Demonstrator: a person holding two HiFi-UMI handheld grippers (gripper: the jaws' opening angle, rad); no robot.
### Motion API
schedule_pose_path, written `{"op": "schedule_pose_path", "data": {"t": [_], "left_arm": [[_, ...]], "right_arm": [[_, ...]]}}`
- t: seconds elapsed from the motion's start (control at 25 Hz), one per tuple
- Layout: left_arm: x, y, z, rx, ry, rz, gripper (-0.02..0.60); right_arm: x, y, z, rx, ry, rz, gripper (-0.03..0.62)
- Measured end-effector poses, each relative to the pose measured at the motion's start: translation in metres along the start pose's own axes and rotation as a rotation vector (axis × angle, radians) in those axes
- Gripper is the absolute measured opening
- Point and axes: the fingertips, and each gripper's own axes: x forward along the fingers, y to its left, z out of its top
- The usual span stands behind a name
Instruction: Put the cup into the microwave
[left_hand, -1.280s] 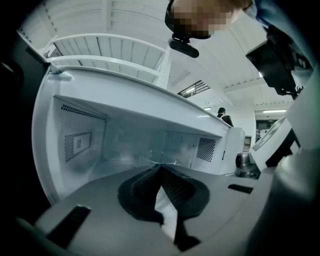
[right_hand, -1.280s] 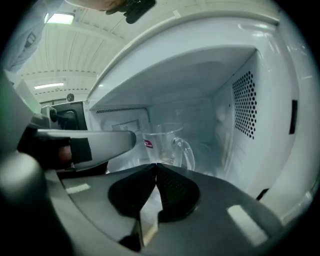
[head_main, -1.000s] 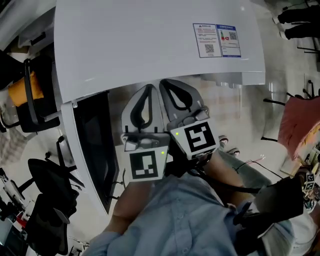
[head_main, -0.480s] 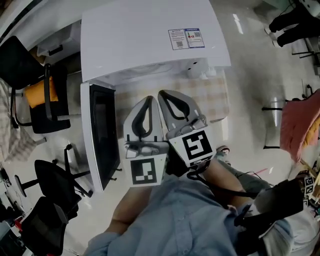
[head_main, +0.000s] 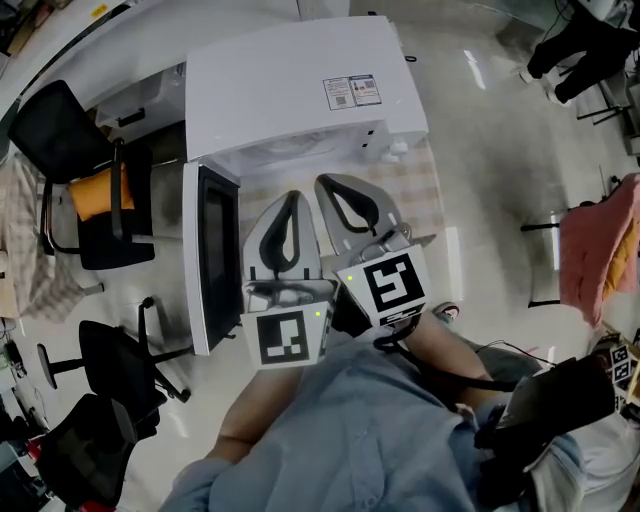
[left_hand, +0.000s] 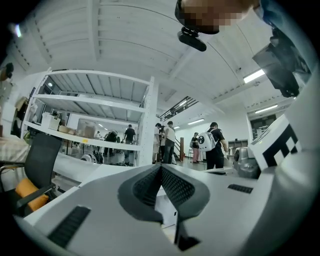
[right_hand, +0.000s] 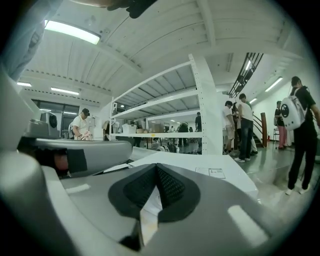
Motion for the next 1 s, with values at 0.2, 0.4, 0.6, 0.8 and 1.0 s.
{"op": "schedule_pose_path", "data": {"t": [0.2, 0.4, 0.6, 0.8, 1.0], "left_arm": [[-0.005, 0.001, 0.013, 0.004, -0.030, 0.015, 0.006], [-0.006, 0.000, 0.012, 0.007, -0.031, 0.032, 0.006], [-0.009, 0.002, 0.012, 0.007, -0.027, 0.043, 0.006], [-0.010, 0.002, 0.013, 0.013, -0.028, 0.041, 0.006], [-0.010, 0.003, 0.013, 0.014, -0.023, 0.043, 0.006]], "right_arm": [[-0.006, 0.000, 0.008, -0.001, -0.014, -0.005, 0.000], [-0.010, -0.002, 0.009, 0.004, -0.018, -0.010, 0.000], [-0.012, 0.000, 0.011, 0.001, -0.021, -0.005, 0.000], [-0.012, 0.000, 0.014, -0.007, -0.029, 0.002, 0.000], [-0.010, 0.003, 0.015, -0.008, -0.033, 0.012, 0.000]]}}
